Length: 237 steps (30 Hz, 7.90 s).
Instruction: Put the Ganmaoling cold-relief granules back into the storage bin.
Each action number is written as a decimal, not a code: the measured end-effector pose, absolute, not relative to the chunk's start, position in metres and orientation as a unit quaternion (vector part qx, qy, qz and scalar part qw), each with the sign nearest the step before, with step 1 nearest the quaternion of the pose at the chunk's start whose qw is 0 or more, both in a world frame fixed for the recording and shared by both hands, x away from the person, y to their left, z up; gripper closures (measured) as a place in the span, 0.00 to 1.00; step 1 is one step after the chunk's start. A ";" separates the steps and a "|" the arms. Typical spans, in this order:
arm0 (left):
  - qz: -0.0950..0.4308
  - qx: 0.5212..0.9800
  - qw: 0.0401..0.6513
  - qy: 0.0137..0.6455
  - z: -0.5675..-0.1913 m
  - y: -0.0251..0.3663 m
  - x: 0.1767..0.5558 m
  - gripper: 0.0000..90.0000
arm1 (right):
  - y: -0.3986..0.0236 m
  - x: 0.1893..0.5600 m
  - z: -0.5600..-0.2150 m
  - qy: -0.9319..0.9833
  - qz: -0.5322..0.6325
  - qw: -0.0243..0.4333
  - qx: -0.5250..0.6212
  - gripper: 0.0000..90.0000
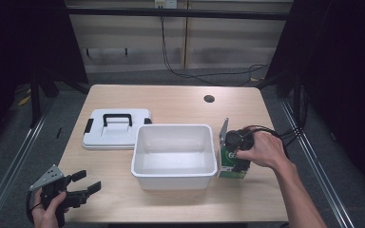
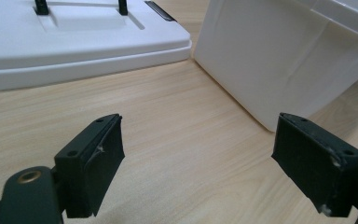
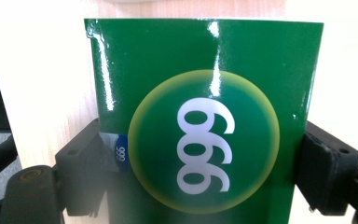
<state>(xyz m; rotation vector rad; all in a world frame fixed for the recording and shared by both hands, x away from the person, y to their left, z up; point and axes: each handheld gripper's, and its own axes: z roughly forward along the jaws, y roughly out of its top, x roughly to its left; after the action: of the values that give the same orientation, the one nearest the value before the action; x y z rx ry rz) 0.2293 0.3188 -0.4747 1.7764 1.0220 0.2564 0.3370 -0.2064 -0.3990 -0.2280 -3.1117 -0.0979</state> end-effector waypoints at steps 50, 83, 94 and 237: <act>0.108 0.738 0.513 0.426 -0.475 0.319 0.229 0.18 | -0.224 0.330 -0.312 -0.994 -0.051 -0.013 -0.099 0.18; 0.107 0.738 0.512 0.426 -0.475 0.319 0.229 0.18 | -0.194 0.336 -0.256 -0.993 -0.081 -0.015 -0.083 0.18; 0.107 0.738 0.513 0.425 -0.475 0.319 0.229 0.18 | -0.162 0.340 -0.255 -0.995 -0.085 -0.002 -0.059 0.18; 0.100 0.740 0.516 0.419 -0.474 0.318 0.229 0.18 | -0.094 0.369 -0.399 -0.999 -0.020 0.027 -0.039 0.15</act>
<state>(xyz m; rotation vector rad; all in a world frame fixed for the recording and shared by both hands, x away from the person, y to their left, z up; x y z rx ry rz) 0.2295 0.3177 -0.4744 1.7778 1.0058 0.2404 0.3694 -0.0944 -0.3989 -0.1206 -3.0849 -0.0624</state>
